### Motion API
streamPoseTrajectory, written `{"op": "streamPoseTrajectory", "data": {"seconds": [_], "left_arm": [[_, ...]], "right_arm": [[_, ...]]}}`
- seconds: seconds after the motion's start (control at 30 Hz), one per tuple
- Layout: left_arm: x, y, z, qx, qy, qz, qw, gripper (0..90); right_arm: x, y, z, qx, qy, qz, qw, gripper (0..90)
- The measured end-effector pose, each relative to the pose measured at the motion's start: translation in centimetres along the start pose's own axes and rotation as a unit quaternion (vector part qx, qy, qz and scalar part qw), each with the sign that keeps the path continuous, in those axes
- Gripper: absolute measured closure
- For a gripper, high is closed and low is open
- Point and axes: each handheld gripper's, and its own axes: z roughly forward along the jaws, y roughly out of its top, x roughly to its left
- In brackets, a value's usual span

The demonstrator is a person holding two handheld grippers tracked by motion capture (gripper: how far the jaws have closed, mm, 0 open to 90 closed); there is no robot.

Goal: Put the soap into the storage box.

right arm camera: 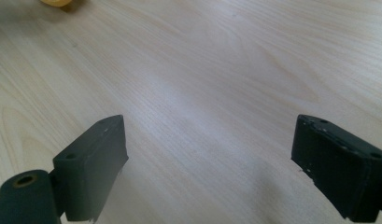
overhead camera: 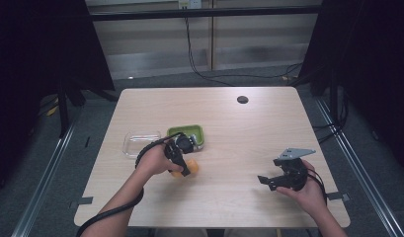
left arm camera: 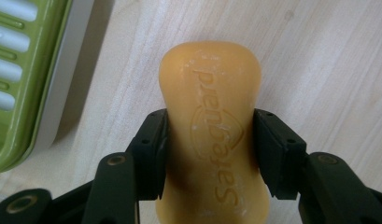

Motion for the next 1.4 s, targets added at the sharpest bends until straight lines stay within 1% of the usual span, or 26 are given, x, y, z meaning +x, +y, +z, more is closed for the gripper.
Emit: {"op": "streamPoseTrajectory", "data": {"seconds": [0.03, 0.07, 0.13, 0.2, 0.27, 0.33, 0.37, 0.4, 0.43, 0.47, 0.5, 0.53, 0.57, 0.6, 0.63, 0.67, 0.87, 0.93, 0.97, 1.0, 1.07, 1.1, 1.13, 1.17, 1.3, 1.4], "left_arm": [[0.2, 0.1, -0.1, 0.002, -0.005, 0.002, 1.0, 49.0], [0.3, 0.1, -0.2, 0.004, -0.001, 0.005, 1.0, 49.0], [0.4, 0.2, -0.4, 0.007, -0.002, -0.003, 1.0, 49.0], [0.7, 0.2, -0.5, 0.008, 0.001, 0.005, 1.0, 49.0], [0.7, 0.2, -0.6, 0.002, -0.003, -0.002, 1.0, 49.0], [0.9, 0.3, -0.8, 0.003, -0.002, -0.002, 1.0, 49.0], [1.0, 0.4, -0.9, 0.004, 0.0, 0.002, 1.0, 49.0], [1.1, 0.4, -1.0, 0.002, -0.004, -0.003, 1.0, 49.0], [1.2, 0.5, -1.1, 0.007, 0.0, 0.005, 1.0, 49.0], [1.2, 0.5, -1.2, 0.001, -0.002, -0.004, 1.0, 49.0], [1.4, 0.6, -1.3, 0.011, -0.007, 0.002, 0.9999, 49.0], [1.3, 0.6, -1.3, 0.0, 0.0, -0.004, 1.0, 49.0], [1.3, 0.6, -1.3, 0.0, 0.0, -0.004, 1.0, 49.0], [1.6, 0.7, -1.5, 0.006, -0.009, -0.002, 0.9999, 49.0], [1.5, 0.7, -1.4, -0.005, 0.001, -0.004, 1.0, 49.0], [1.6, 0.7, -1.5, 0.0, -0.003, -0.006, 1.0, 48.9], [1.9, 1.0, -1.9, 0.001, -0.002, -0.009, 1.0, 49.0], [2.1, 1.2, -2.0, 0.001, 0.001, -0.007, 1.0, 49.0], [2.2, 1.2, -2.1, 0.005, -0.005, -0.008, 0.9999, 49.0], [2.2, 1.3, -2.0, -0.002, 0.001, -0.01, 0.9999, 49.0], [2.3, 1.4, -2.2, 0.002, 0.002, -0.007, 1.0, 49.0], [2.4, 1.5, -2.2, -0.004, 0.004, -0.006, 1.0, 48.9], [2.5, 1.6, -2.3, 0.001, -0.005, -0.009, 0.9999, 49.0], [2.4, 1.6, -2.3, -0.003, 0.006, -0.009, 0.9999, 49.0], [2.6, 1.7, -2.5, -0.005, 0.008, -0.011, 0.9999, 49.0], [2.8, 1.8, -2.7, -0.001, 0.011, -0.006, 0.9999, 49.0]], "right_arm": [[0.0, 0.0, 0.0, 0.0, 0.001, 0.0, 1.0, 9.9], [0.0, 0.0, 0.0, 0.0, 0.001, 0.002, 1.0, 9.9], [0.0, 0.0, 0.0, 0.001, 0.001, 0.001, 1.0, 9.9], [0.0, 0.0, 0.0, 0.0, 0.001, -0.001, 1.0, 9.9], [-0.1, 0.0, -0.1, 0.0, 0.003, -0.003, 1.0, 9.9], [0.0, 0.0, -0.1, -0.001, 0.001, 0.002, 1.0, 9.9], [-0.1, 0.0, -0.1, -0.001, 0.001, 0.001, 1.0, 9.9], [-0.1, 0.0, -0.1, 0.0, 0.001, 0.001, 1.0, 9.9], [-0.1, 0.0, -0.1, 0.001, 0.001, -0.001, 1.0, 9.9], [-0.1, 0.0, -0.1, 0.0, 0.001, 0.001, 1.0, 9.9], [-0.1, 0.0, -0.1, -0.001, -0.001, 0.001, 1.0, 9.9], [-0.1, 0.0, -0.1, -0.001, 0.0, 0.002, 1.0, 9.9], [-0.1, 0.0, -0.1, -0.001, -0.001, 0.001, 1.0, 9.9], [-0.1, 0.0, -0.1, -0.001, -0.001, 0.002, 1.0, 9.9], [-0.1, 0.0, 0.0, 0.0, -0.001, 0.002, 1.0, 9.9], [-0.1, 0.0, 0.0, 0.0, 0.0, 0.001, 1.0, 9.9], [-0.2, 0.0, -0.1, -0.001, 0.0, 0.001, 1.0, 9.9], [-0.2, 0.0, -0.1, -0.001, 0.0, -0.002, 1.0, 9.9], [-0.2, 0.0, -0.1, -0.001, 0.0, -0.001, 1.0, 9.9], [-0.2, 0.0, -0.1, -0.001, 0.0, -0.001, 1.0, 9.9], [-0.1, 0.0, -0.1, 0.0, -0.001, -0.002, 1.0, 9.9], [-0.1, 0.0, -0.1, 0.0, 0.0, -0.001, 1.0, 9.8], [-0.1, 0.0, 0.0, 0.0, 0.0, -0.002, 1.0, 9.8], [-0.1, 0.0, -0.1, 0.001, 0.0, -0.003, 1.0, 9.8], [-0.2, 0.0, -0.1, 0.0, -0.001, -0.002, 1.0, 9.8], [-0.2, 0.0, -0.1, 0.0, -0.002, -0.002, 1.0, 9.8]]}}
